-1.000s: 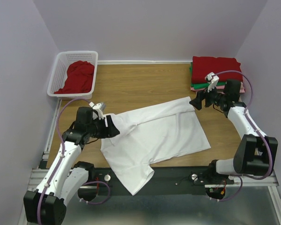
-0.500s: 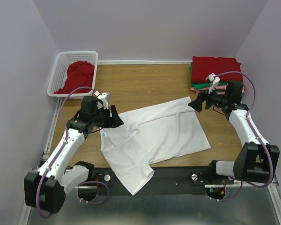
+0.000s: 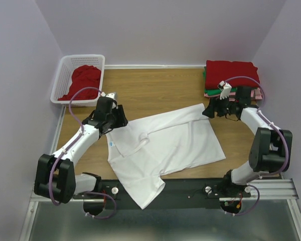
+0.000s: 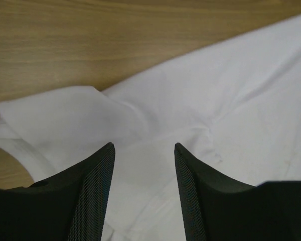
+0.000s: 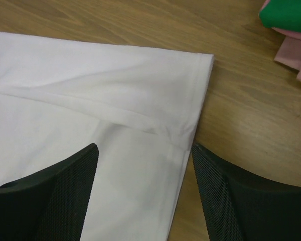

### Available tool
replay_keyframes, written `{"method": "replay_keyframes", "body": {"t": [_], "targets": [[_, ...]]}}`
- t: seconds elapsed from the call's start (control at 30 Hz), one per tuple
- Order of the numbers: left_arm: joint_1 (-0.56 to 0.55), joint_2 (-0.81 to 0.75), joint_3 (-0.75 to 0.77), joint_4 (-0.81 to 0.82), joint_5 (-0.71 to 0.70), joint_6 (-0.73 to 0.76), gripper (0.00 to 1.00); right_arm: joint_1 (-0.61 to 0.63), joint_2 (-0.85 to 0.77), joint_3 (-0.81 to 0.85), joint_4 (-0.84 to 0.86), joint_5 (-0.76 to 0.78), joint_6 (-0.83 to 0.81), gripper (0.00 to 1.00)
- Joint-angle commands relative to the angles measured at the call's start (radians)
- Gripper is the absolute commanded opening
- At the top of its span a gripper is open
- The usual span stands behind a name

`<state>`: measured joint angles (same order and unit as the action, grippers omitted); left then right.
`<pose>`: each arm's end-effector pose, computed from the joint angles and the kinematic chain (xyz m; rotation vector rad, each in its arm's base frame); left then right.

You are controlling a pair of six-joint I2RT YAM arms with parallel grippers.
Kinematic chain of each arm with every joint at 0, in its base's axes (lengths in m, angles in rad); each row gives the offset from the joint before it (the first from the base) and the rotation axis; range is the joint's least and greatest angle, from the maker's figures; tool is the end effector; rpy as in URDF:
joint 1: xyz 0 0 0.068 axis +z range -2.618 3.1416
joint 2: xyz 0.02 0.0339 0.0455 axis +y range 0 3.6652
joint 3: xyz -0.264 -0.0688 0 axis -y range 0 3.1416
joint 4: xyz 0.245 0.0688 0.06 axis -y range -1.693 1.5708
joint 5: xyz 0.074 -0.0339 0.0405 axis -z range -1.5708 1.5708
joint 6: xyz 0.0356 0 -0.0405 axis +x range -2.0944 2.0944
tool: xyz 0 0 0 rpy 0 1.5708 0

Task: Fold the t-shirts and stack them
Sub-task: Fold the tshirt

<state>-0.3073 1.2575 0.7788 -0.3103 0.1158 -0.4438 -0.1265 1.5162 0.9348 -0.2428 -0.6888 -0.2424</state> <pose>0.2473 -0.0828 0.2274 -0.1069 2.4075 -0.4941 0.3126 -0.0169 0.2182 -0.4404 2.2005 0.6240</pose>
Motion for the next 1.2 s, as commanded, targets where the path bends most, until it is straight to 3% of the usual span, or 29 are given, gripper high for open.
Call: {"method": "replay_keyframes", "body": {"t": [0.0,0.13,0.3,0.93,1.0,1.17], "targets": [[0.108,-0.042,-0.058,0.123,-0.127,-0.120,0.59,0.001,0.123,0.099,-0.021,0.124,0.058,0.79],[0.213,-0.086,-0.154,0.197,-0.130,-0.205,0.59,0.001,0.260,0.185,-0.016,0.159,0.080,0.75],[0.260,-0.110,-0.200,0.237,-0.172,-0.274,0.59,0.008,0.395,0.262,-0.016,0.141,0.091,0.73],[0.300,0.082,-0.205,0.341,-0.125,-0.271,0.51,0.030,0.443,0.259,0.011,0.138,0.103,0.72],[0.300,0.108,-0.204,0.358,-0.130,-0.273,0.44,0.034,0.447,0.260,0.011,0.140,0.103,0.72],[0.300,0.158,-0.199,0.389,-0.134,-0.274,0.40,0.042,0.452,0.260,0.013,0.143,0.104,0.70]]}}
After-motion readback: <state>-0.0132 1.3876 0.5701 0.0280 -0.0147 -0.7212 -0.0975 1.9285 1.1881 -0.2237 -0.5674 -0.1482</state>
